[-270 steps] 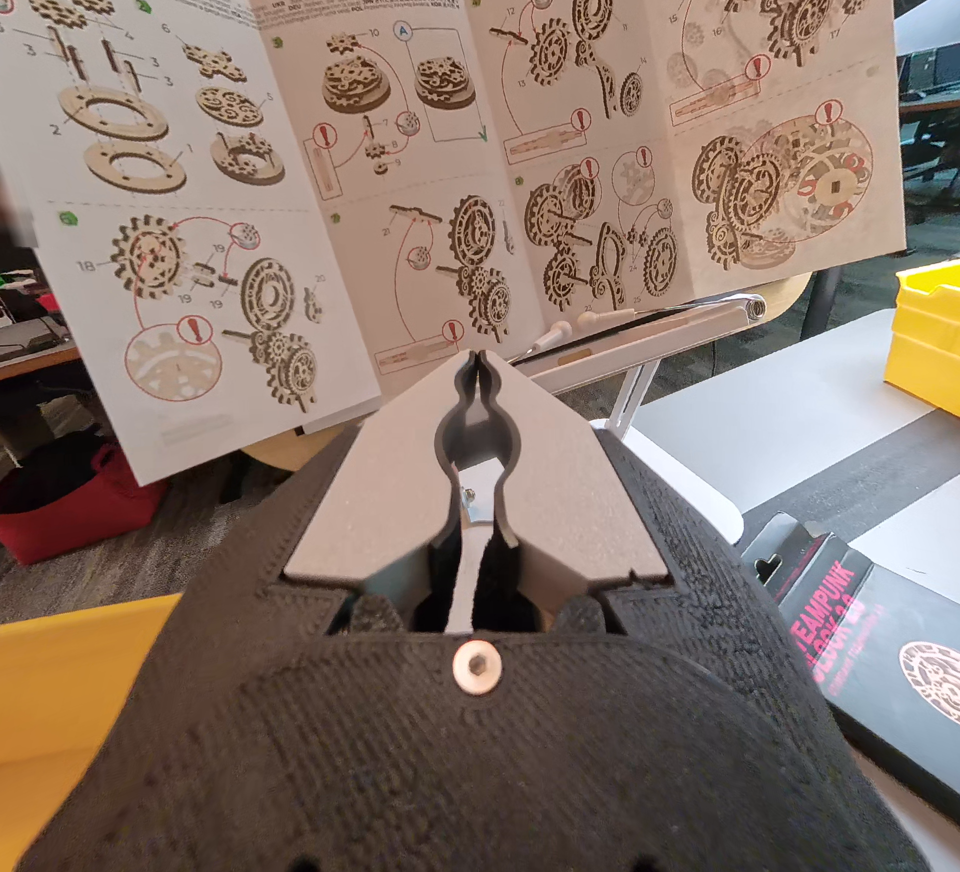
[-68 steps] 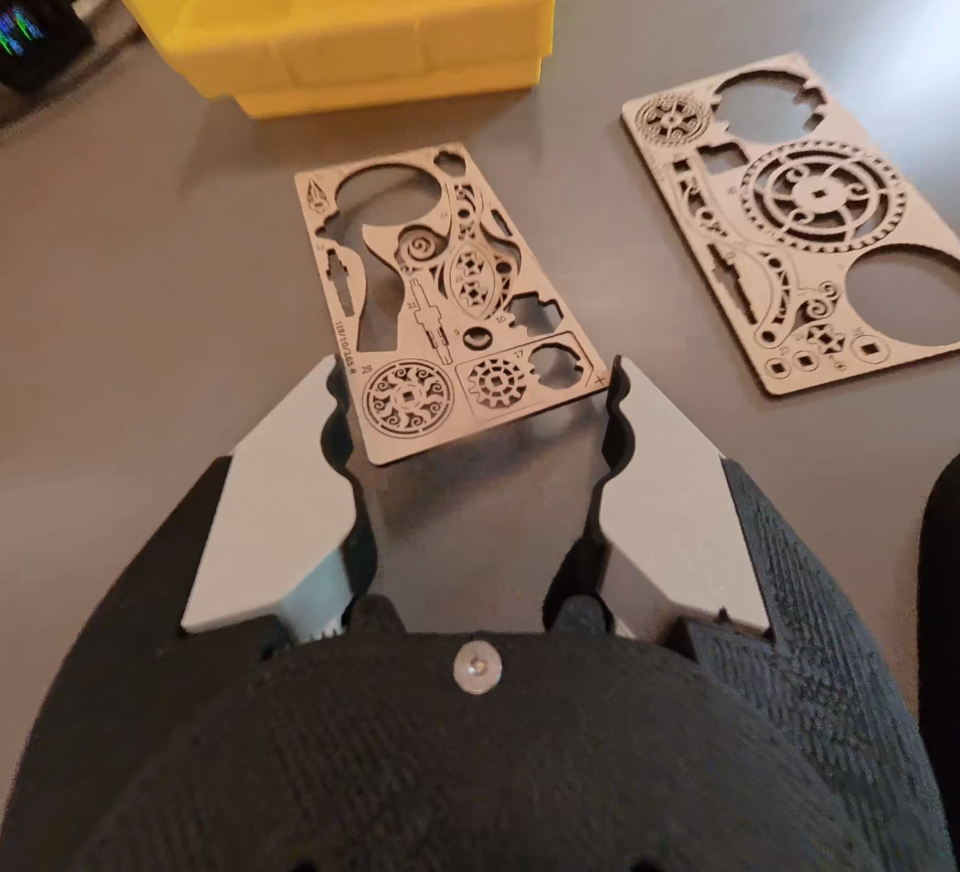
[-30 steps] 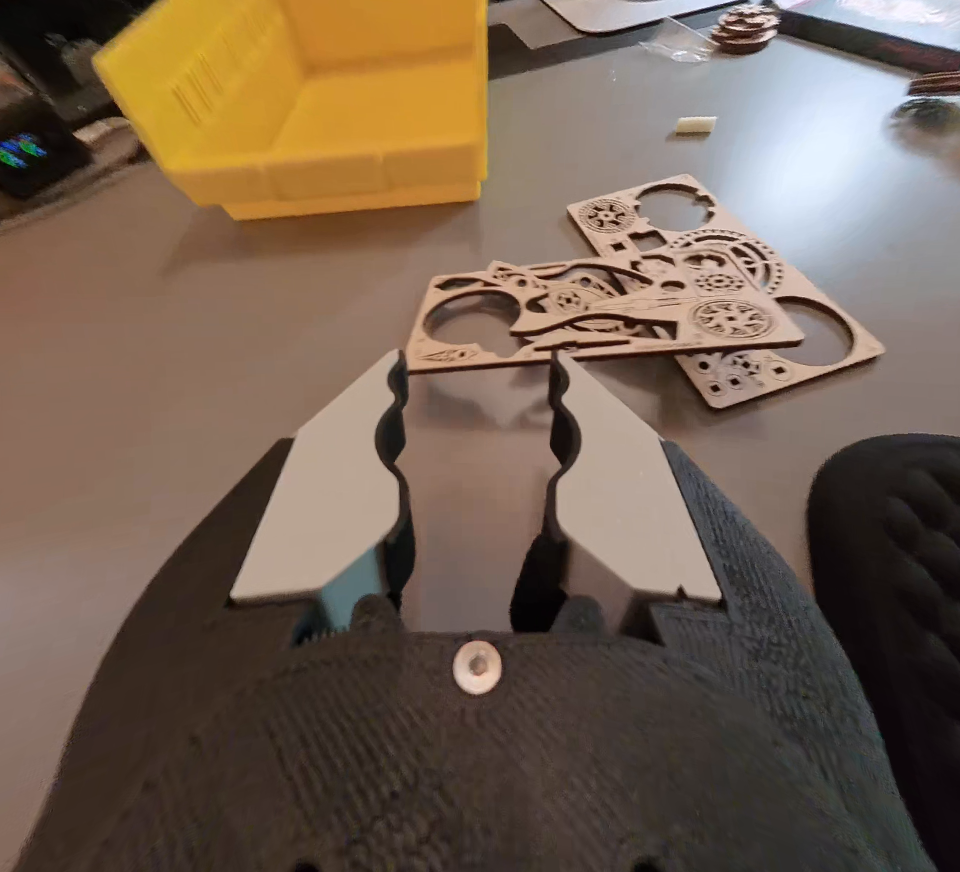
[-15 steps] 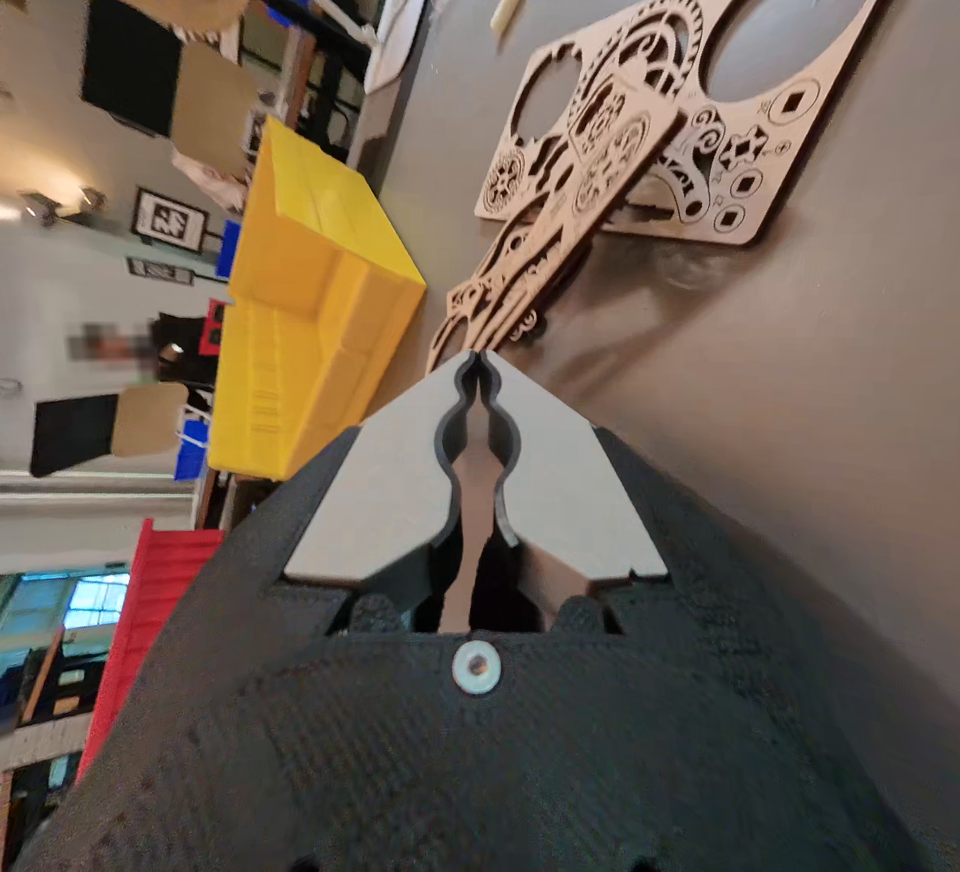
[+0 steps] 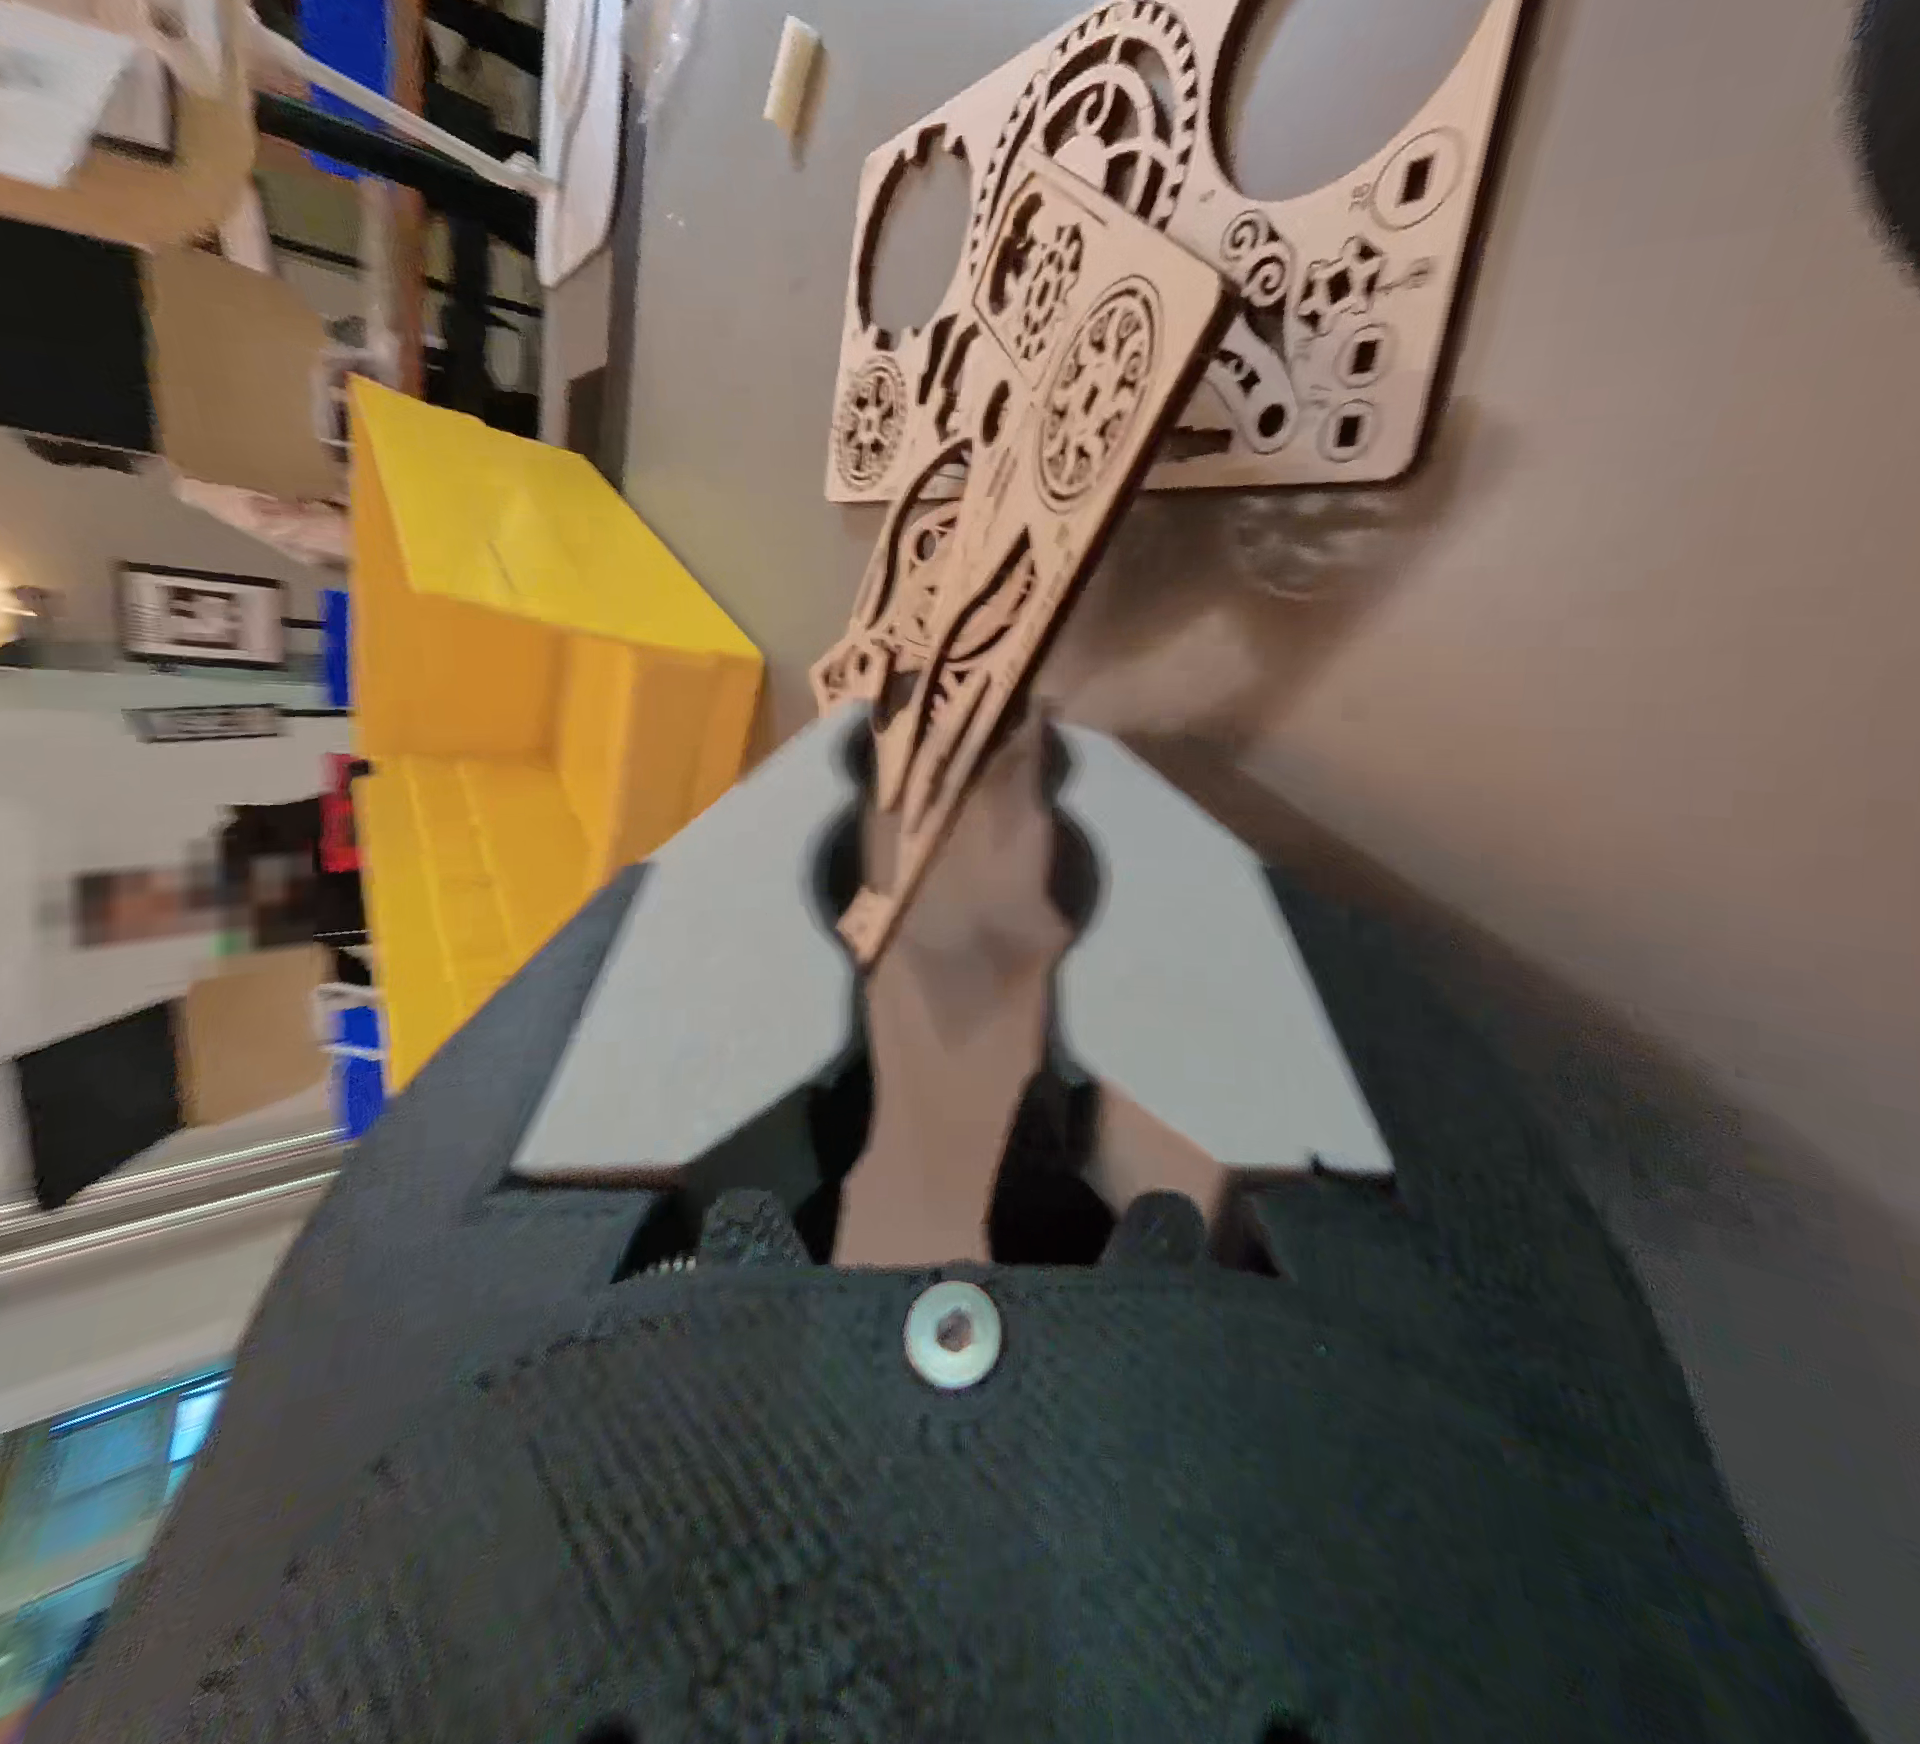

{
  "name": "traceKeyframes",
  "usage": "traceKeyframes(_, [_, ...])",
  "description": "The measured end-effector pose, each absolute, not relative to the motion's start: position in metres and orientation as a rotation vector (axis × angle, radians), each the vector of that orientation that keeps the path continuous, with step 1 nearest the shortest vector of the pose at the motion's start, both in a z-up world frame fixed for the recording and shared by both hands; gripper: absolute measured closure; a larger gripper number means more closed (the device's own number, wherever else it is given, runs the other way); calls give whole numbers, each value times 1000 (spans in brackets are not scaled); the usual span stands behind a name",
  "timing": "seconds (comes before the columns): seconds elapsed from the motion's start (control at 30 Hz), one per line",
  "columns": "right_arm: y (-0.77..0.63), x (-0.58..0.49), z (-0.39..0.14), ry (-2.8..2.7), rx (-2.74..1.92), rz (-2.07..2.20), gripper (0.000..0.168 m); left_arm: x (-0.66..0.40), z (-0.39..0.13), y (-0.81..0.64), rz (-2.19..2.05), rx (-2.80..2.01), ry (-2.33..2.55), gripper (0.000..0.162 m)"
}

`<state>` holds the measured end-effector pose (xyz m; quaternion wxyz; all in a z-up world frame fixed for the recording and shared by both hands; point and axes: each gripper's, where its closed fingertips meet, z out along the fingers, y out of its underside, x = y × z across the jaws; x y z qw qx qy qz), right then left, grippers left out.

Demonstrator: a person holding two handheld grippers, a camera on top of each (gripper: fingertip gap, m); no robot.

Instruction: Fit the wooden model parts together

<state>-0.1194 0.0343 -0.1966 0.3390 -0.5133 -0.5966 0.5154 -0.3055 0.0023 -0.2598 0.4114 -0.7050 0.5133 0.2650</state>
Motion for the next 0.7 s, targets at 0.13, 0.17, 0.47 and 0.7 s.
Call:
traceKeyframes(0.13, [34, -116, -190, -1551, -1314, 1326, 143, -303, -224, 14, 626, -1701, 1193, 160])
traceKeyframes(0.17, [36, -115, -189, -1544, -1313, 1328, 143, -302, -211, 14, 550, -1704, 1129, 161])
traceKeyframes(0.47, [37, -114, -189, -1509, -1353, 1410, 143, -327, -157, 23, -99, -1807, 455, 161])
traceKeyframes(0.7, [38, -114, -187, -1507, -1353, 1403, 143, -341, -145, 26, 437, -1727, 726, 161])
